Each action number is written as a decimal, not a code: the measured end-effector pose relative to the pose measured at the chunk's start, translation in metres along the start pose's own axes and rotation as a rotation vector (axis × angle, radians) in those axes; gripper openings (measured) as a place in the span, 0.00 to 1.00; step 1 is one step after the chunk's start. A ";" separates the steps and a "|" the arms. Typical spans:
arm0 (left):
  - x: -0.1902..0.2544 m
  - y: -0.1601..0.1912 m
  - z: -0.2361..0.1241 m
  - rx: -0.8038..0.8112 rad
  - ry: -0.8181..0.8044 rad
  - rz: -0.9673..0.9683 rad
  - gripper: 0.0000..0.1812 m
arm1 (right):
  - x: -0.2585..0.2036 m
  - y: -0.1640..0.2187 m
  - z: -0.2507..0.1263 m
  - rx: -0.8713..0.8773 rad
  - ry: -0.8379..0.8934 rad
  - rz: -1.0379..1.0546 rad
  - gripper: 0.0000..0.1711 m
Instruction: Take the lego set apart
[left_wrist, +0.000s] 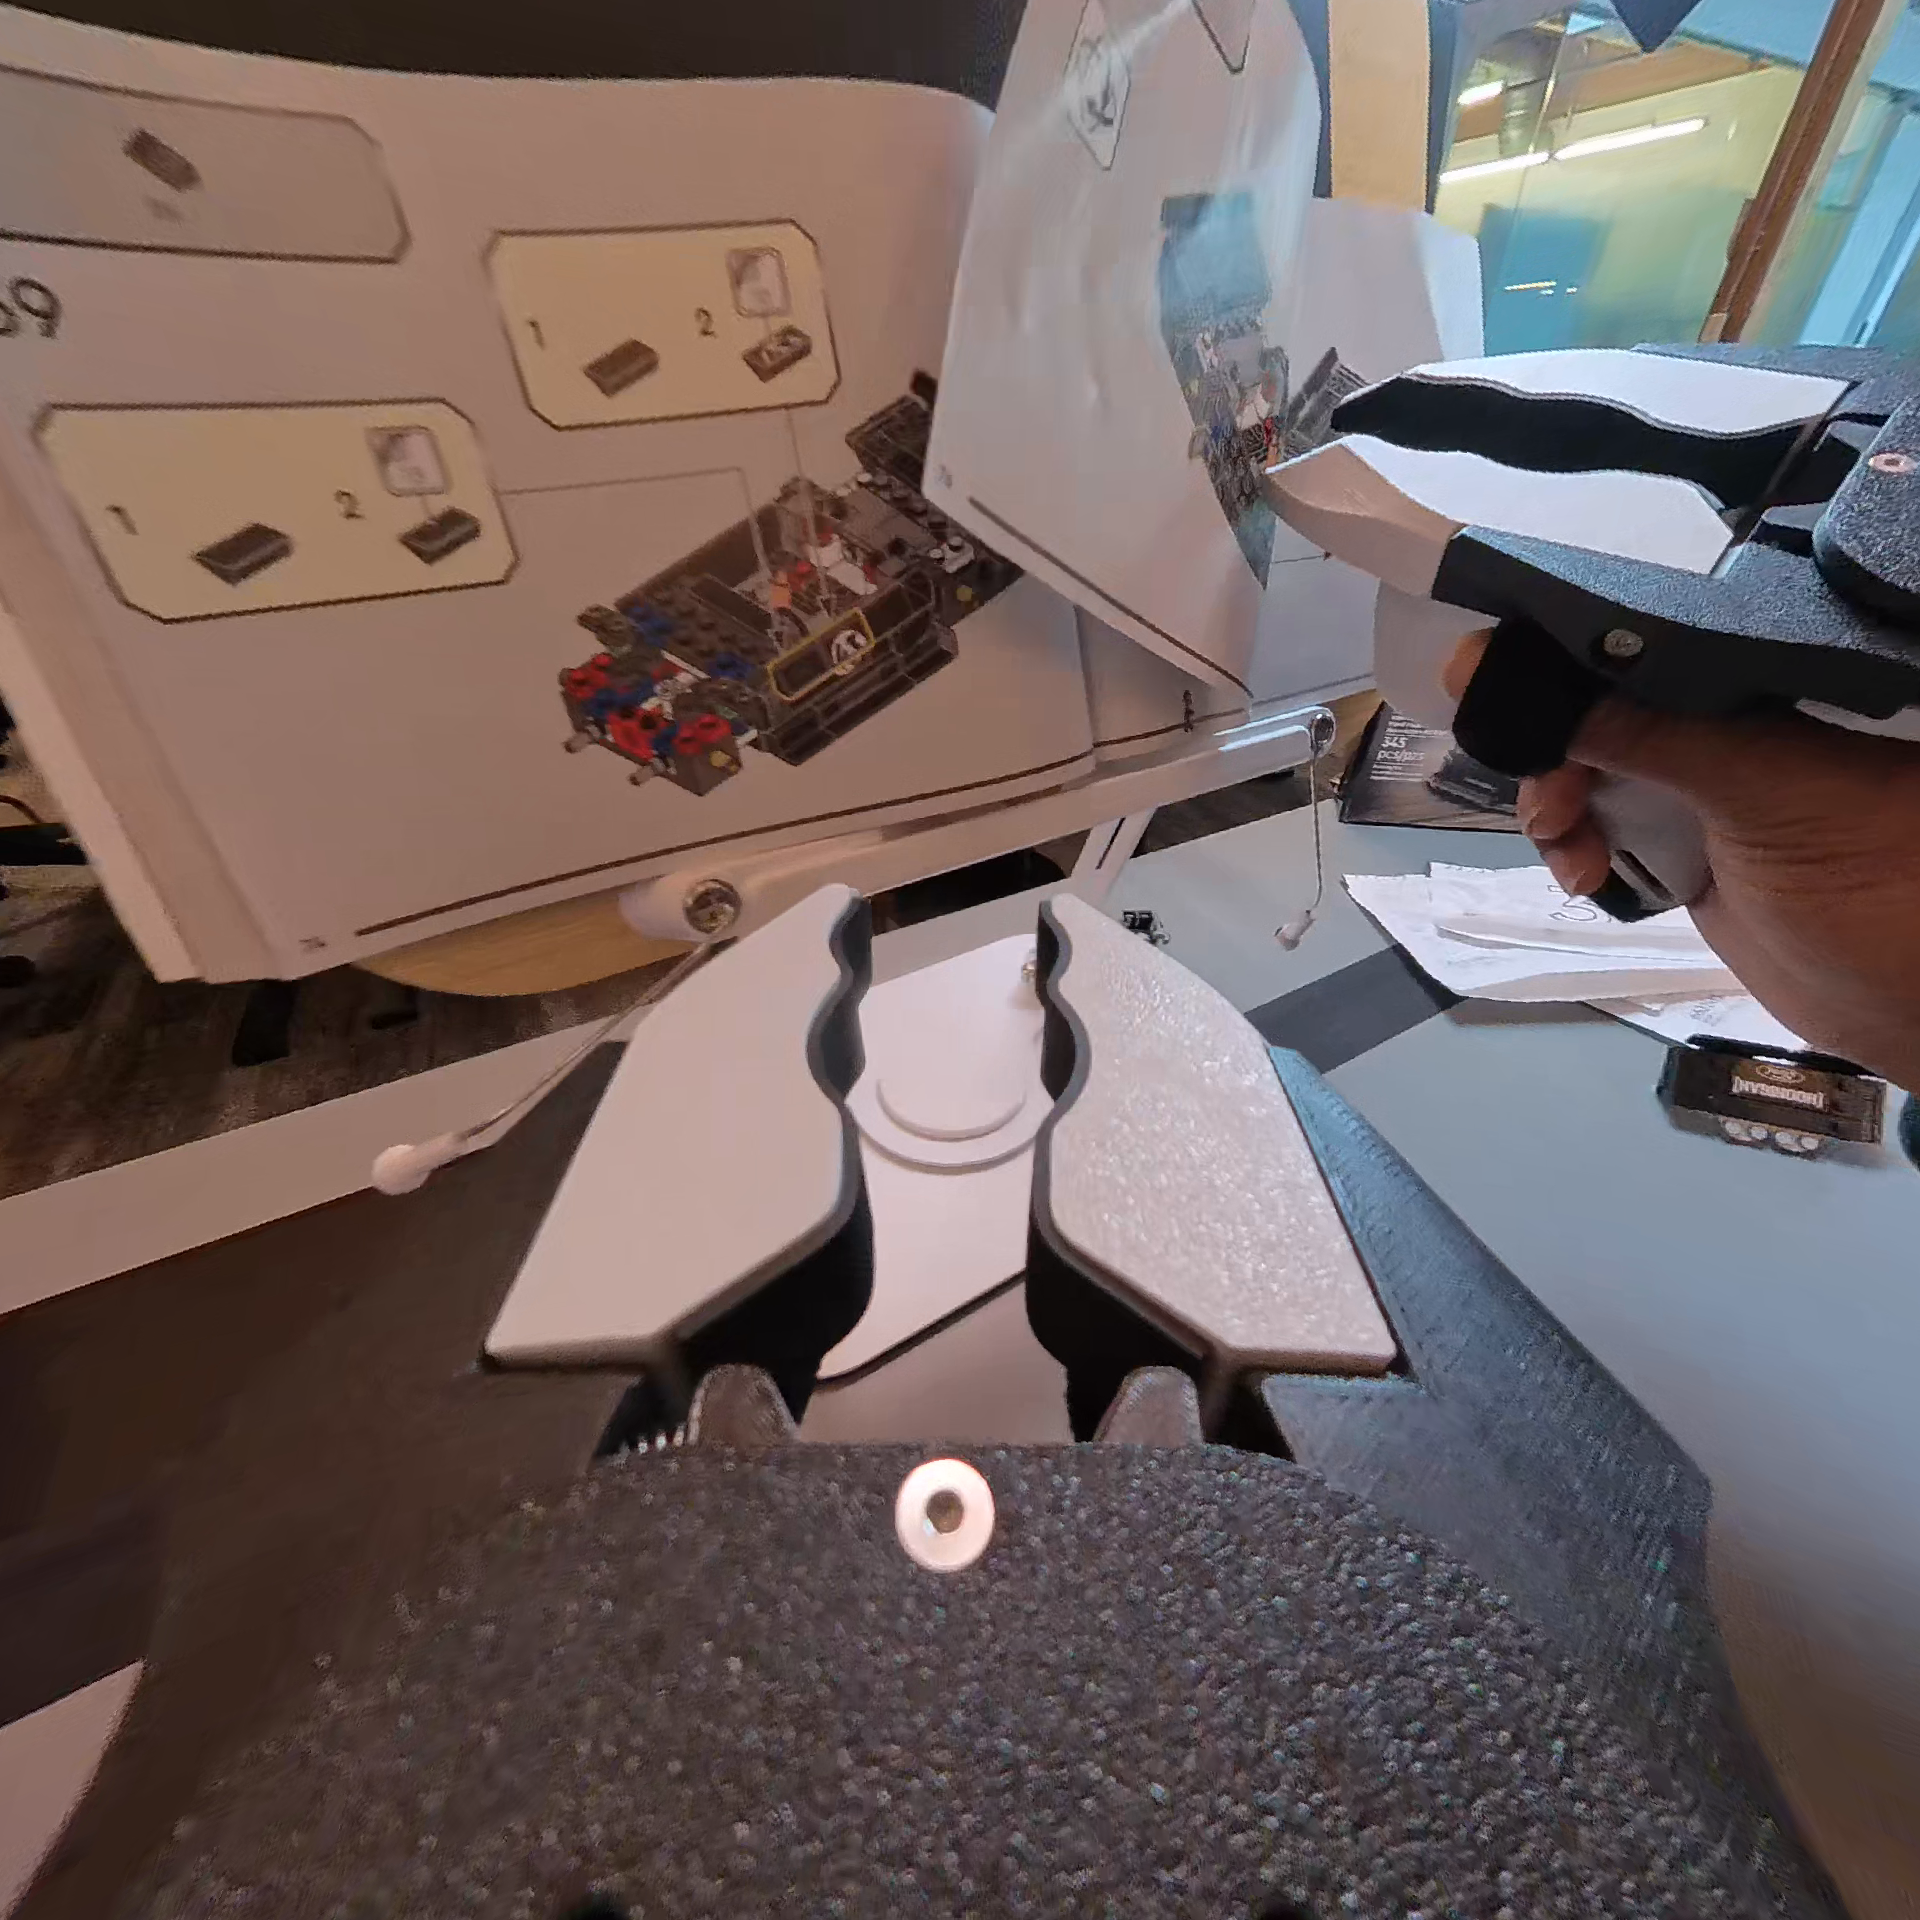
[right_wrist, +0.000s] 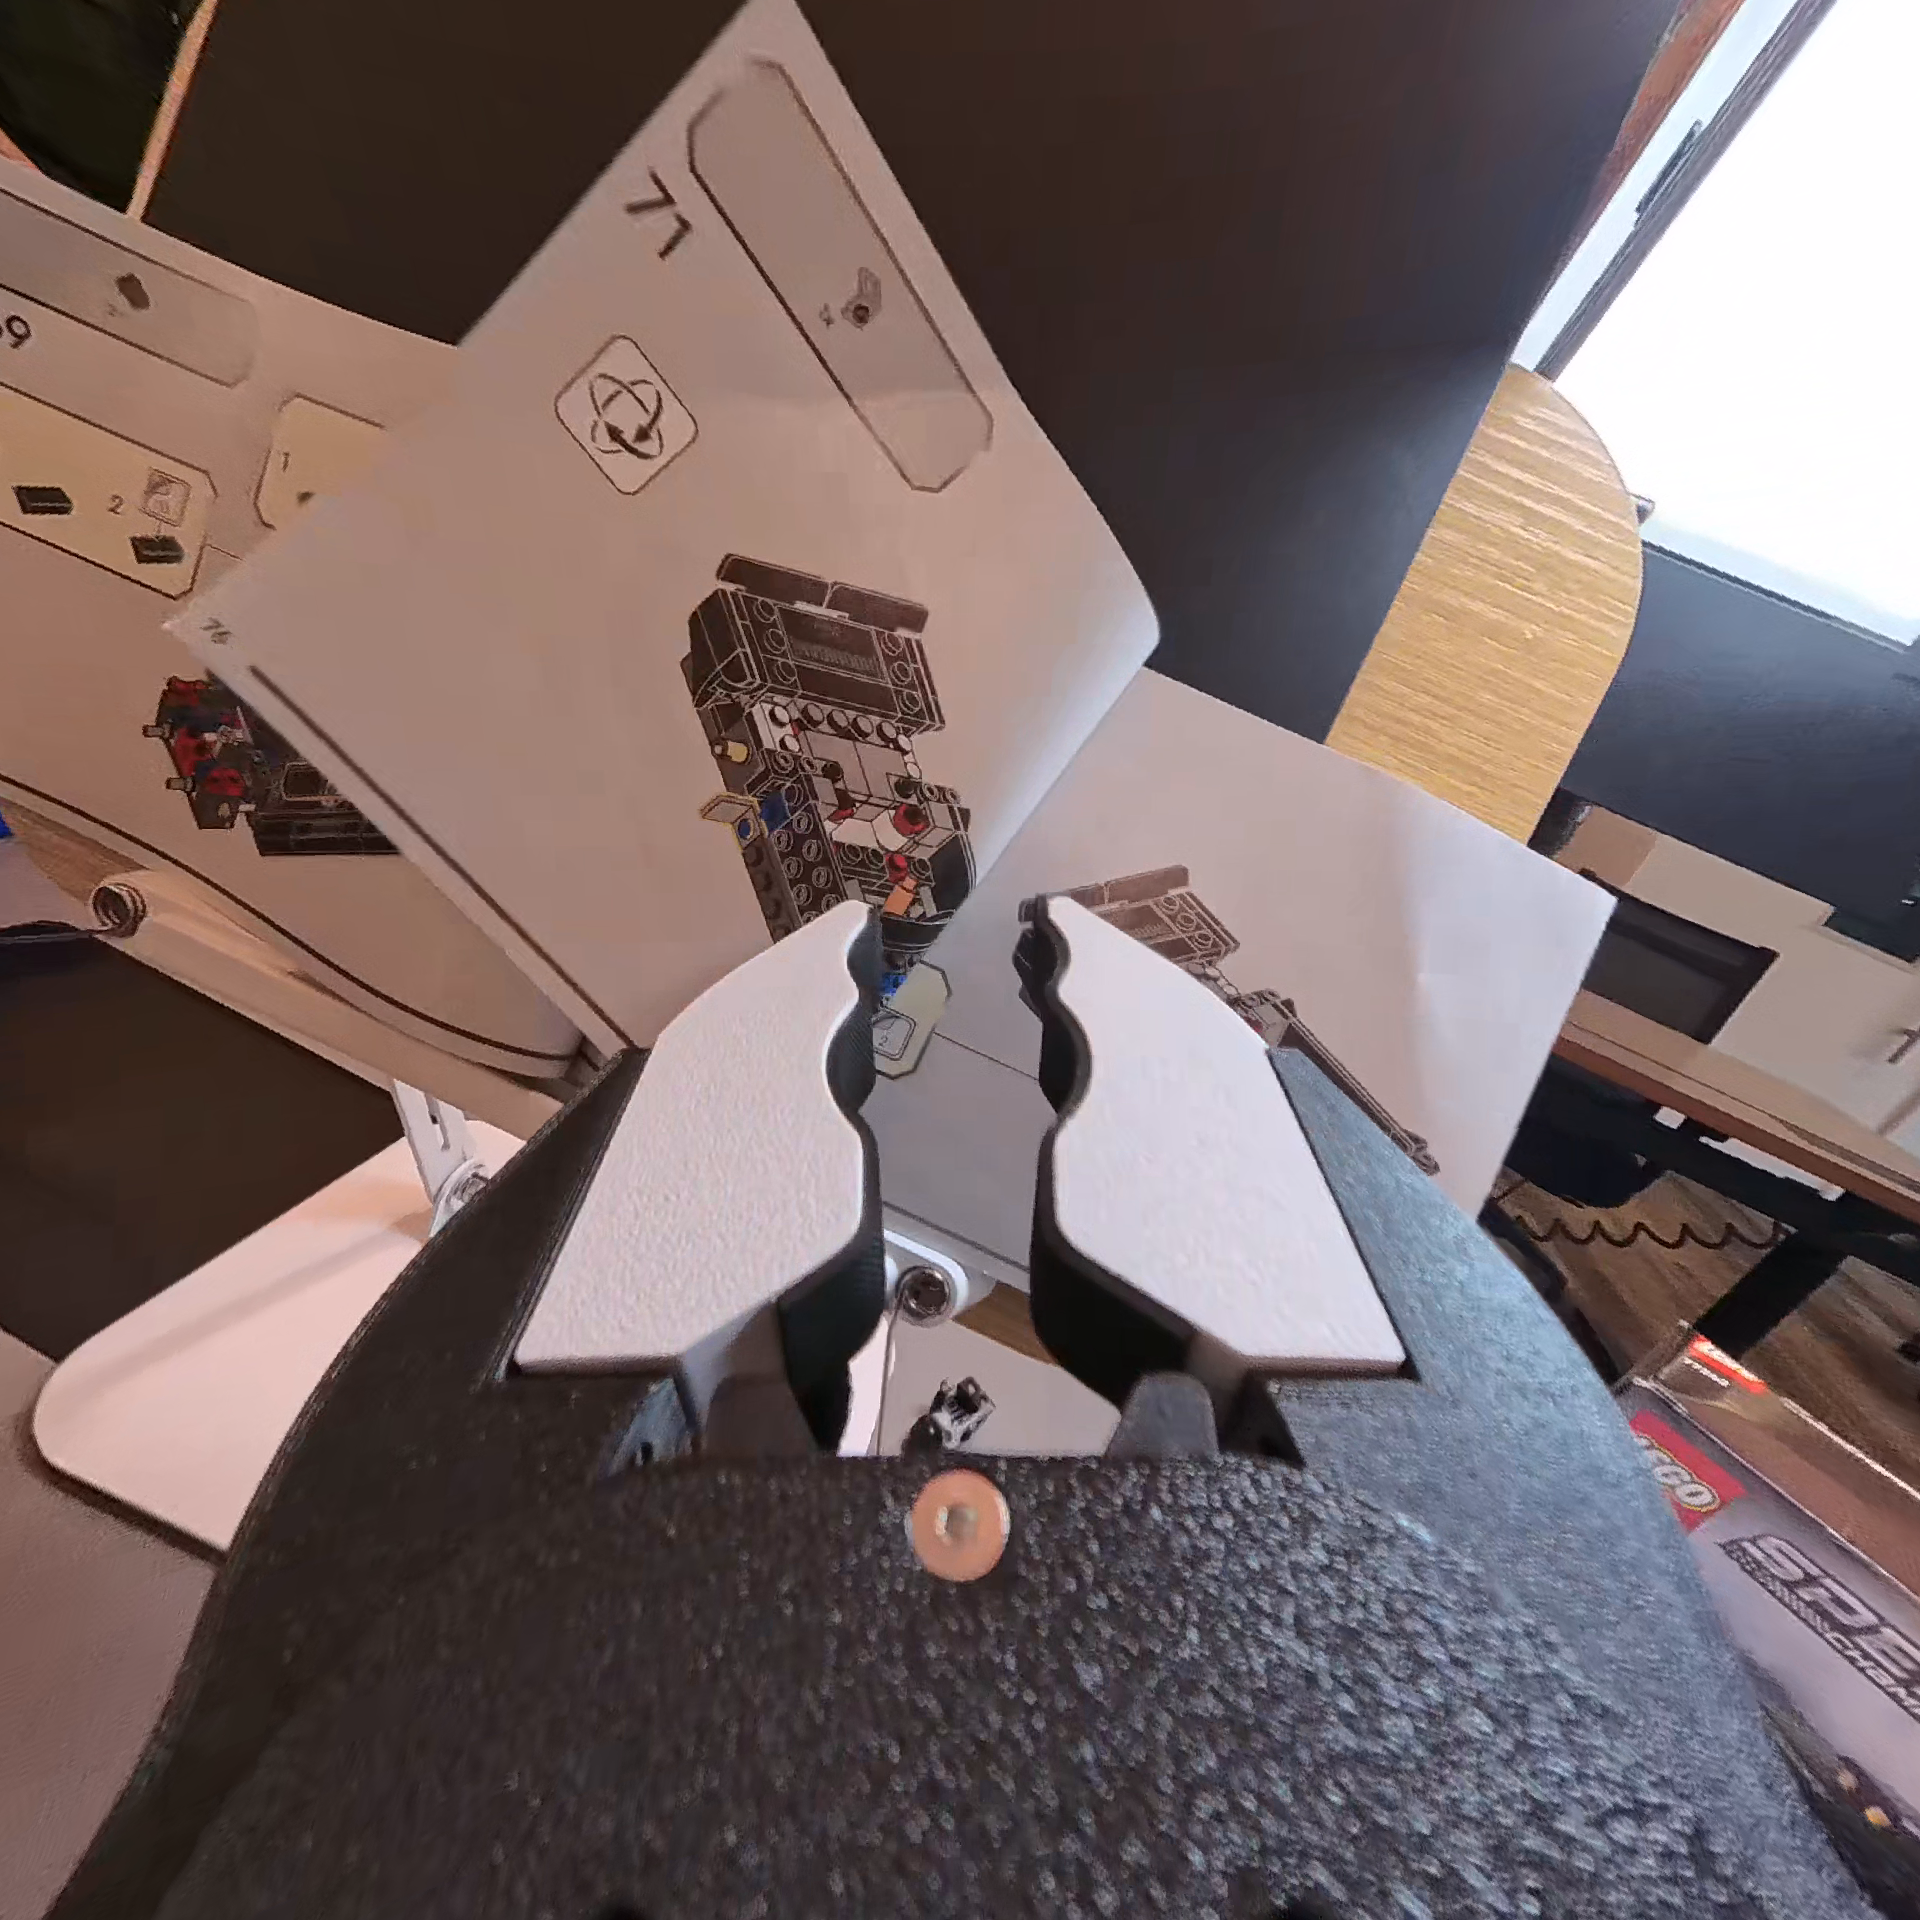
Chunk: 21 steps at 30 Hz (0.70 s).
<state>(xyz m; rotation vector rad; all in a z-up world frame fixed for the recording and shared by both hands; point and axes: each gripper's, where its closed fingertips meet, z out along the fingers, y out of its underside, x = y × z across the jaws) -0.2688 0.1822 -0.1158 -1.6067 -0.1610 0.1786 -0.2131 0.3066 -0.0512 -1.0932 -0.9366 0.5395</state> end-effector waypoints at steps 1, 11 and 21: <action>0.002 0.001 0.003 -0.007 0.010 -0.004 0.18 | 0.000 0.001 0.000 -0.003 -0.003 0.003 0.16; 0.031 -0.011 0.028 0.019 0.121 -0.044 0.26 | 0.010 0.012 0.000 -0.033 -0.006 0.025 0.14; 0.107 -0.038 0.073 0.046 0.296 0.003 0.26 | 0.062 0.011 -0.033 -0.008 0.064 0.141 0.13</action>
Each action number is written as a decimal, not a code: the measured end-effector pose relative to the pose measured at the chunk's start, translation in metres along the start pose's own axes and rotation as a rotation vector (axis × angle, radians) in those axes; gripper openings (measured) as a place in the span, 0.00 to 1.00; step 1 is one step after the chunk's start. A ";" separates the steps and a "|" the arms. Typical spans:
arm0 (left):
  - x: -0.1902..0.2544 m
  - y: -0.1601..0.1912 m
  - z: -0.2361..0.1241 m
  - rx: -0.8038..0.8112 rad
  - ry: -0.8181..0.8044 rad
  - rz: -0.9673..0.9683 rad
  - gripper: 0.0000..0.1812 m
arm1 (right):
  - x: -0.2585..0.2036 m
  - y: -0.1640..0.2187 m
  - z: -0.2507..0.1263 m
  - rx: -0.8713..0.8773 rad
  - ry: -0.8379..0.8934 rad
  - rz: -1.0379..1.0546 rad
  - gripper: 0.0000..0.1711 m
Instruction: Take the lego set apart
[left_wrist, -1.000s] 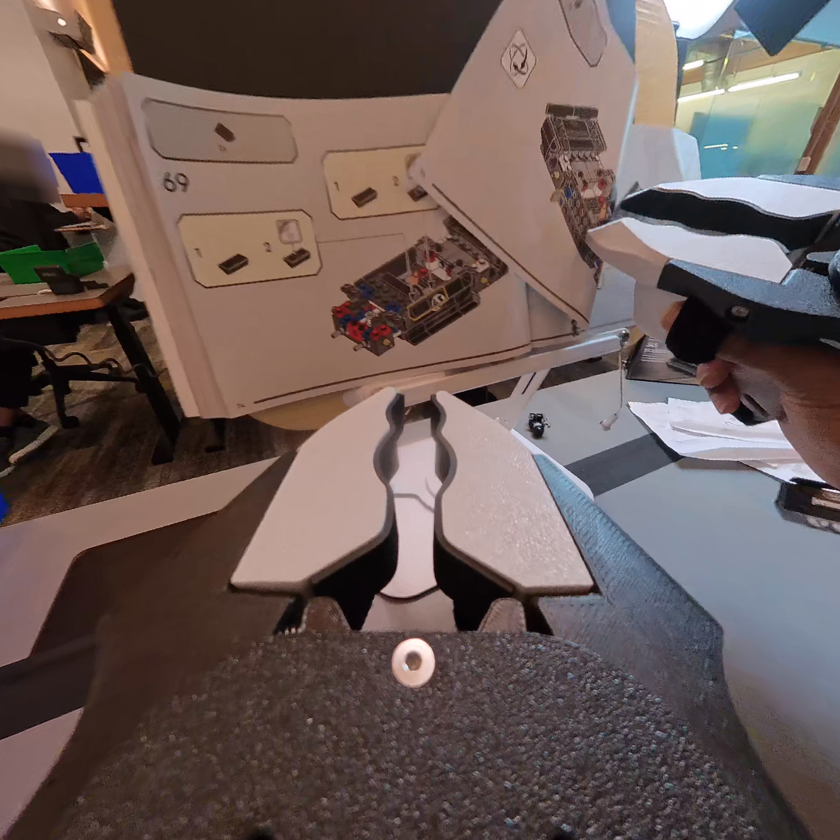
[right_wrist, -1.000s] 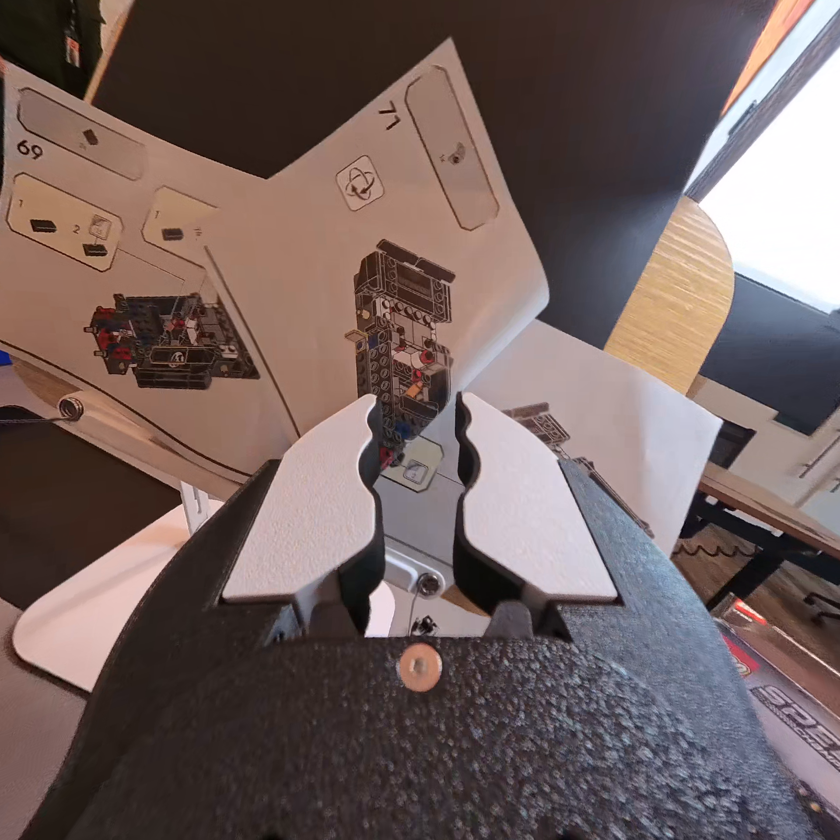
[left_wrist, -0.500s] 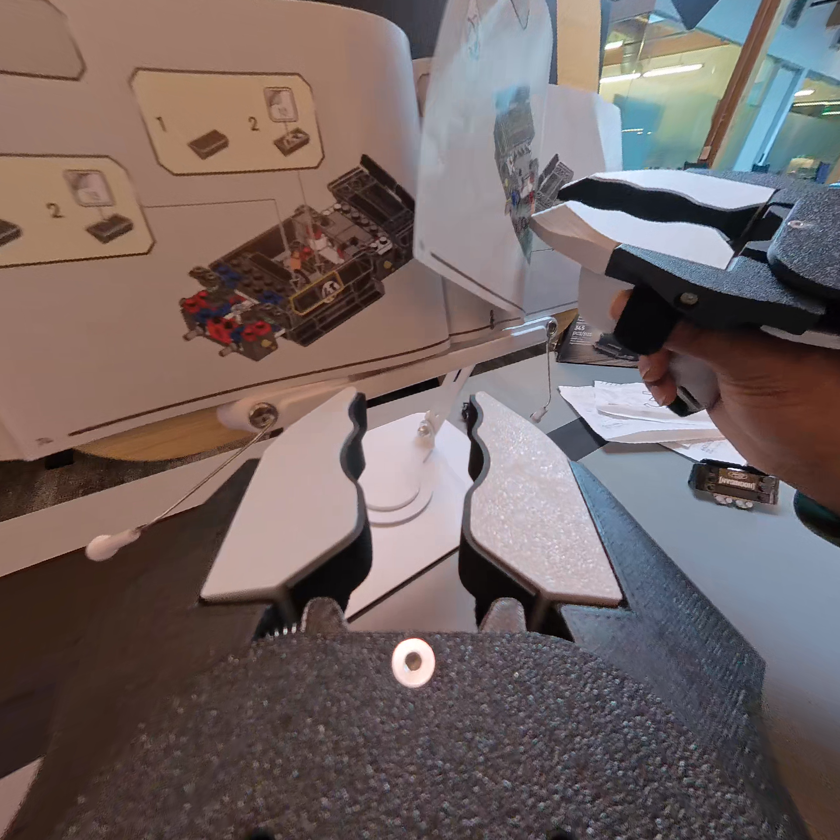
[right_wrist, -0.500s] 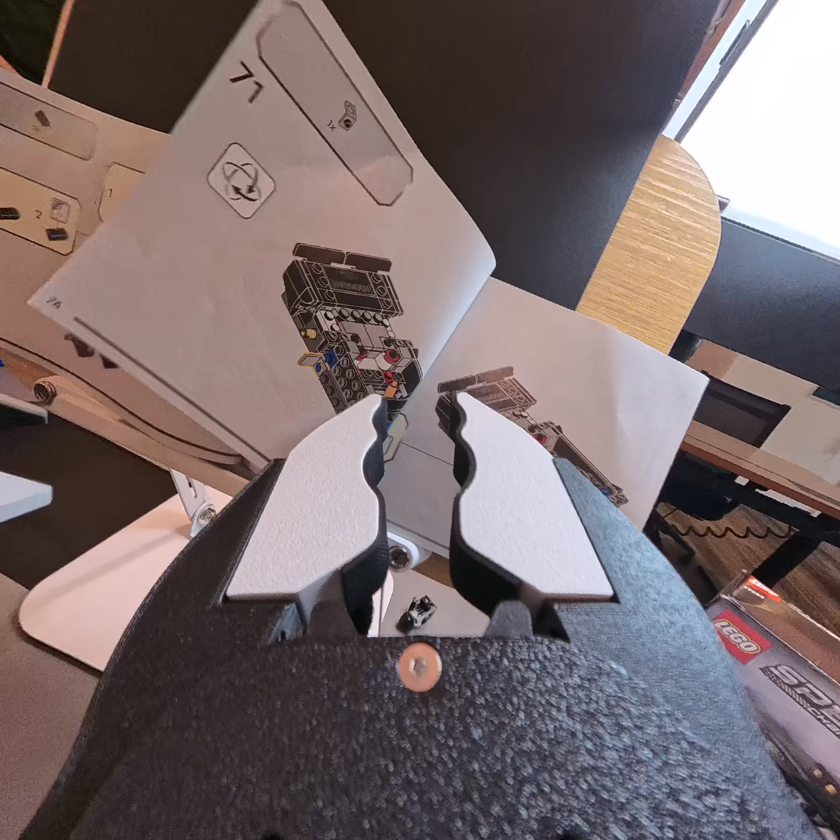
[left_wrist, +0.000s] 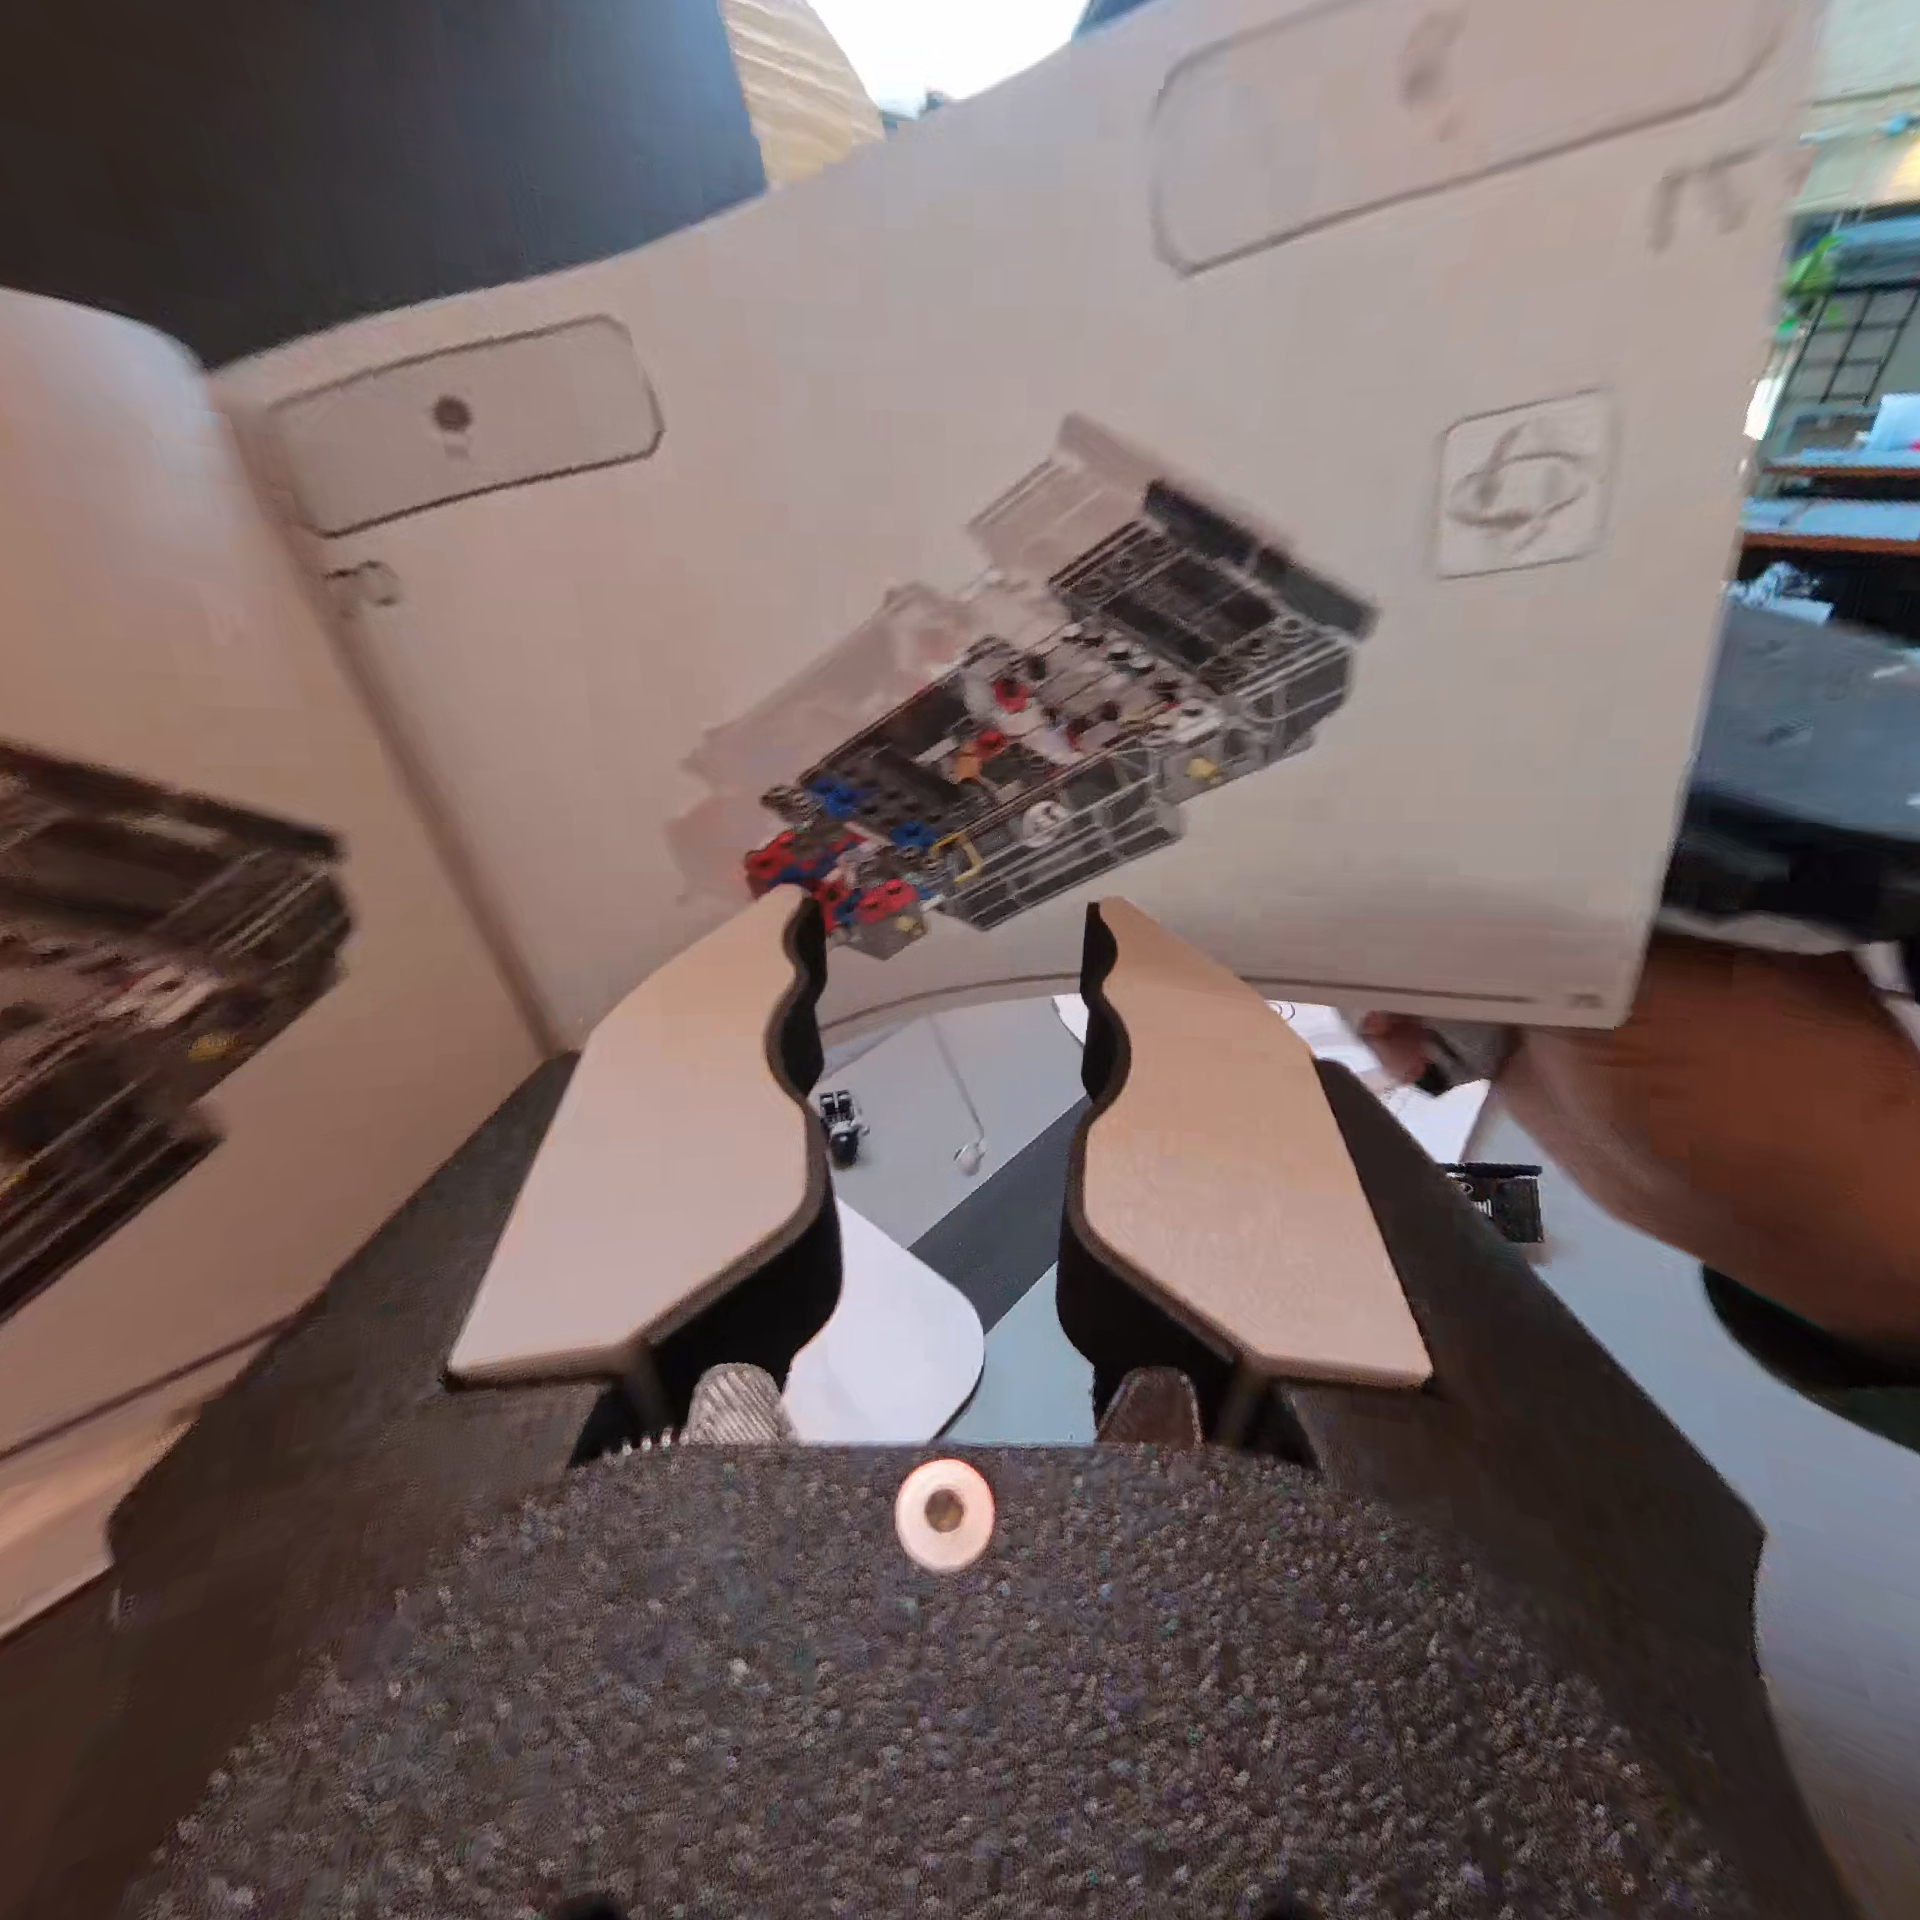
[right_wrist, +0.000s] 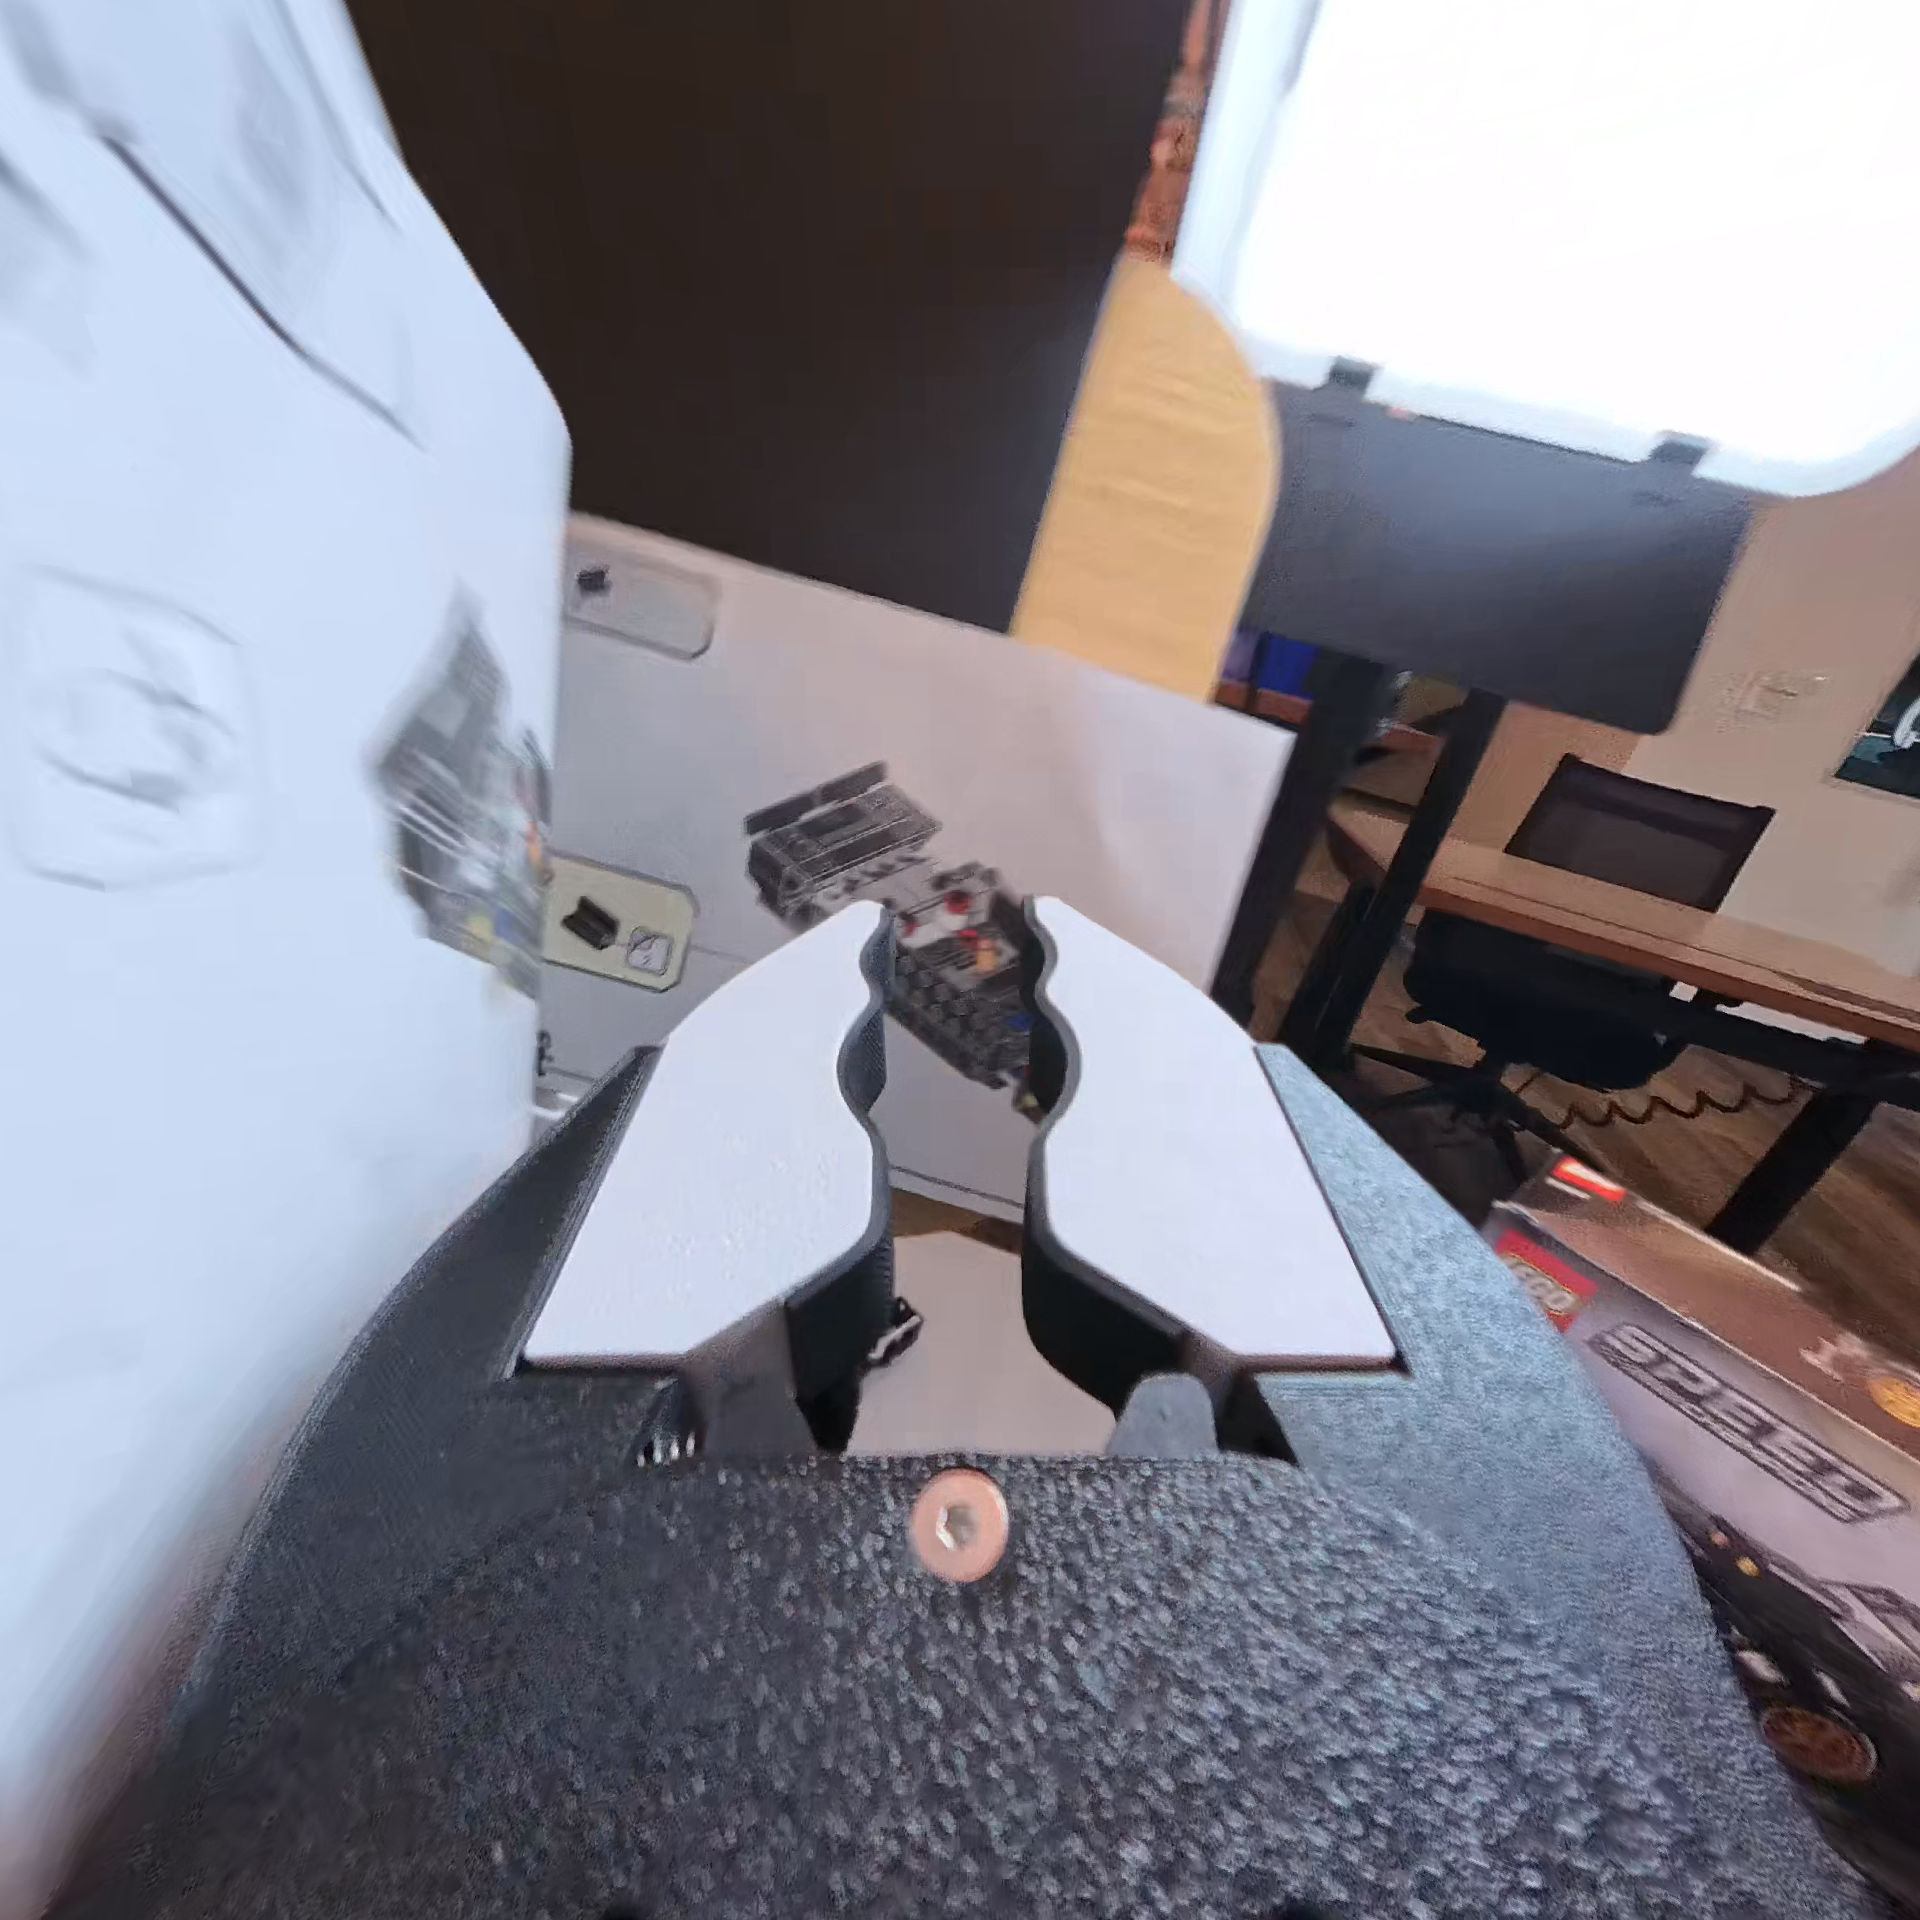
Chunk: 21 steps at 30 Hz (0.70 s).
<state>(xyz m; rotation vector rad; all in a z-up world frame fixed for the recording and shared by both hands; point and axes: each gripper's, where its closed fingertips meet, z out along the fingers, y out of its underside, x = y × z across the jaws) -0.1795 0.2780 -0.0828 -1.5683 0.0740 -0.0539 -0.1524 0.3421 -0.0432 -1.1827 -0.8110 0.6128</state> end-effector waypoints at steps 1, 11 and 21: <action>0.002 0.001 0.008 -0.015 0.003 0.012 0.26 | 0.010 -0.009 -0.010 0.035 0.010 0.021 0.13; 0.000 0.020 0.038 -0.167 -0.007 0.051 0.32 | -0.012 -0.047 -0.053 0.166 -0.200 -0.128 0.03; -0.022 0.017 0.009 -0.240 -0.088 0.173 0.31 | -0.023 0.069 0.014 -0.190 -0.160 -0.175 0.00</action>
